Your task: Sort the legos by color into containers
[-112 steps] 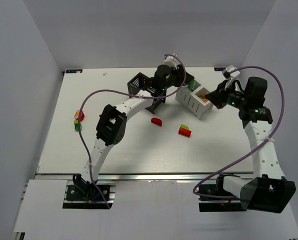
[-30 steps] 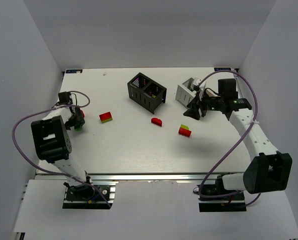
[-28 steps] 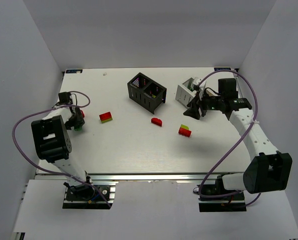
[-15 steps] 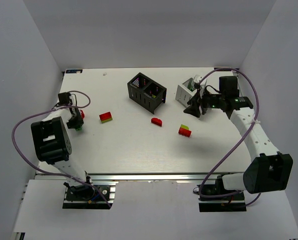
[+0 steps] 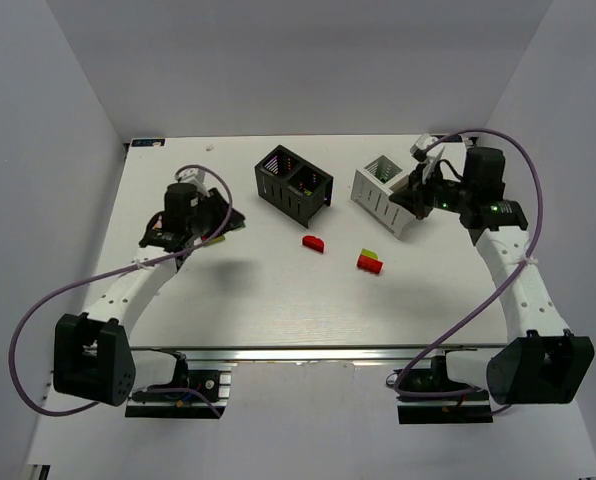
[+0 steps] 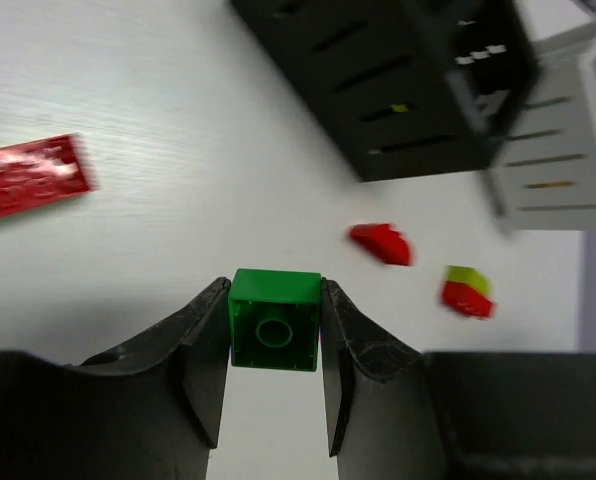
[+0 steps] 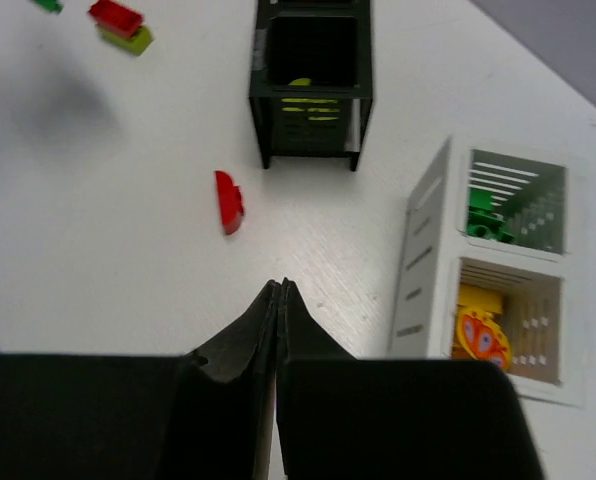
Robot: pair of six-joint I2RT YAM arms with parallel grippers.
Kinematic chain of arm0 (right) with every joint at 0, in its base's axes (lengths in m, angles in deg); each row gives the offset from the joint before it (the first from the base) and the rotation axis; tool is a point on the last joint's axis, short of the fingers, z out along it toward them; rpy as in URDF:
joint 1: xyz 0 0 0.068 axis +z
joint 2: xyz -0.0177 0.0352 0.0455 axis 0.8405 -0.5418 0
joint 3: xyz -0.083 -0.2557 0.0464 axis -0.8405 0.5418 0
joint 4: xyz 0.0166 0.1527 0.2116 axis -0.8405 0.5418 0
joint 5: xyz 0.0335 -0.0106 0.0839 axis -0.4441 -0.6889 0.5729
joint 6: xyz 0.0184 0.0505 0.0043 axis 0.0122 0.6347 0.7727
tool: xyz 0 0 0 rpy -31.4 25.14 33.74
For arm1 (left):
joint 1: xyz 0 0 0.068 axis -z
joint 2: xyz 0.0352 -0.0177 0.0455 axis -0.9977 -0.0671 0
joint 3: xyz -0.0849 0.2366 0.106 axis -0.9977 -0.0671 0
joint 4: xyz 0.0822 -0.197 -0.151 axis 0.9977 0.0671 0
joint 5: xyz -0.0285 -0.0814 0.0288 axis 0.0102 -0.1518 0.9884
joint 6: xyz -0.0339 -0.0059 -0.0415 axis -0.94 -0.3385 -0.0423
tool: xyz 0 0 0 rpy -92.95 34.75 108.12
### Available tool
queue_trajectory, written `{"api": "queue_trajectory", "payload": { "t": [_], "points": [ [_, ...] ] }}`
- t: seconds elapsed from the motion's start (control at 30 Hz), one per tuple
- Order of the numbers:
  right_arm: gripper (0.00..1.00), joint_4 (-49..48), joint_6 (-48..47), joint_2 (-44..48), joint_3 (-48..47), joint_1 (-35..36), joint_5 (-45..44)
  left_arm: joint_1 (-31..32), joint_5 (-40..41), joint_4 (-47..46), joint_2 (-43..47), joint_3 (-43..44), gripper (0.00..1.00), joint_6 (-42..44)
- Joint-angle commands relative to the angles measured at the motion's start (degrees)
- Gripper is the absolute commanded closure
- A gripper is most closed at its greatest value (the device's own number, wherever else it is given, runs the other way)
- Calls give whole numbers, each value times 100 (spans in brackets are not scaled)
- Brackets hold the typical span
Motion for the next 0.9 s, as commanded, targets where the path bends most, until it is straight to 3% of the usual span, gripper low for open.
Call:
{"api": "queue_trajectory", "payload": {
  "t": [0.0, 0.2, 0.37, 0.57, 0.73, 0.87],
  "points": [
    [100, -771, 829, 360, 76, -330, -563, 885, -218, -1071, -8, 237, 81, -1164],
    [100, -1062, 1130, 774, 314, -444, -960, 1934, -218, -1801, -1465, 1642, 81, -1314],
    [100, -1062, 1288, 1002, 455, -673, -986, 2610, -113, -1627, -3038, 3922, 81, -928],
    [100, -1001, 1297, 1213, 569, -787, -942, 2989, -60, -1196, -4964, 6358, 81, -647],
    [100, -939, 1288, 1249, 604, -857, -907, 3113, 36, -1318, -6053, 7531, 80, -550],
    [100, -930, 1297, 1240, 604, -884, -881, 3227, 343, -1775, -6328, 7735, 77, -287]
  ]
}}
